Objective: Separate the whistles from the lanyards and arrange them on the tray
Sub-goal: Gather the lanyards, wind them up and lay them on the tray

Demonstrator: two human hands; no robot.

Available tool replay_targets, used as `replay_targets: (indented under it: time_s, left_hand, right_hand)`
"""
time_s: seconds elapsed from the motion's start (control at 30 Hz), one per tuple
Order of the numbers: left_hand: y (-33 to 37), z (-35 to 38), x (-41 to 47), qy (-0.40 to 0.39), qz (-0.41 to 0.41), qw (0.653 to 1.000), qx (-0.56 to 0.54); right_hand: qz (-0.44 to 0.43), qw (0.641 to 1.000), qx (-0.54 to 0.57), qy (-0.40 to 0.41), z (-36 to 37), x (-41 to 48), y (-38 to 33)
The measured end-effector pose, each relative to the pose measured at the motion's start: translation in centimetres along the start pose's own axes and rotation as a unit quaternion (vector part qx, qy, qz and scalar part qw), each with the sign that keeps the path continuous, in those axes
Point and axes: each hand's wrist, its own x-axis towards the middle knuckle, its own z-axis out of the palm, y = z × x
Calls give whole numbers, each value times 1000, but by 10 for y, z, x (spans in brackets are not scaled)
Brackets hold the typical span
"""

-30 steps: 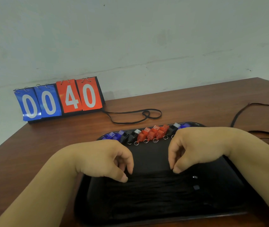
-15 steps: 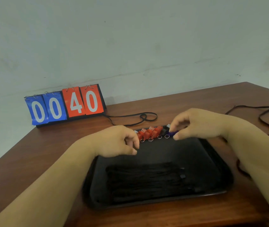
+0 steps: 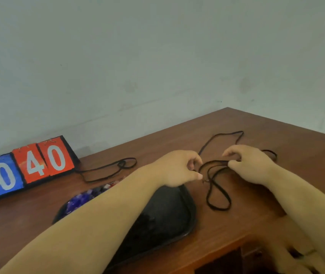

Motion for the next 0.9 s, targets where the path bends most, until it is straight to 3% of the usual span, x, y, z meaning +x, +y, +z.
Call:
replay_targets:
  time_s: [0.17, 0.43, 0.6, 0.77, 0.9]
  left_hand:
    - [19, 30, 41, -31, -29, 997, 69]
    - [12, 39, 47, 8, -62, 996, 60]
    - [16, 19, 33, 85, -59, 995, 0]
    - [13, -13, 9, 172, -64, 969, -167]
    - [-2, -42, -14, 248, -66, 903, -345]
  right_hand:
    - [-43, 999, -24, -23, 0, 1, 2]
    - [-75, 997, -29, -7, 3, 3, 8]
    - [-79, 995, -57, 24, 1, -5, -1]
    - [-82, 977, 188, 57, -9, -15, -21]
    - [-58, 927, 369, 29, -19, -19, -48]
